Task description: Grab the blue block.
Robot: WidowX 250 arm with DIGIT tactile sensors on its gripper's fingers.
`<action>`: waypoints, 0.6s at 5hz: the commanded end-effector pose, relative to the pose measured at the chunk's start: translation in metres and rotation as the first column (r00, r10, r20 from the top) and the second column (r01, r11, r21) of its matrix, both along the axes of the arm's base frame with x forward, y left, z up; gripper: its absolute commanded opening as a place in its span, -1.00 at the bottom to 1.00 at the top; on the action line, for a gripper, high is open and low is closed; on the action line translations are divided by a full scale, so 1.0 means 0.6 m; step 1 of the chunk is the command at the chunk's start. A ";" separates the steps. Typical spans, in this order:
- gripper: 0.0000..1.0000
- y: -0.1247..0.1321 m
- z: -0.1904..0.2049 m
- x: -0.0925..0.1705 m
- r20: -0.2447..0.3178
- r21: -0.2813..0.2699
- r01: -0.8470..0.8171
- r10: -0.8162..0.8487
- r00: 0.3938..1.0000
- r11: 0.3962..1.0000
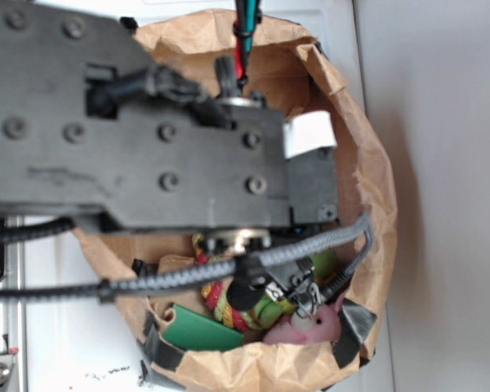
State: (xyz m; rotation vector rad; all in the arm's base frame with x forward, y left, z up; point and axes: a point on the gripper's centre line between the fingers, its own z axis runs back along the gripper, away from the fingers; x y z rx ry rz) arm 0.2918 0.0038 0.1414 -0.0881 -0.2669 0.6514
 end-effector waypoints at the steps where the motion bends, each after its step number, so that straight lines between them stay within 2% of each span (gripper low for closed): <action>1: 1.00 0.021 0.012 0.010 0.068 -0.030 -0.052 0.054 0.996 0.998; 3: 1.00 0.029 -0.044 0.035 0.067 0.013 -0.126 0.125 0.990 0.992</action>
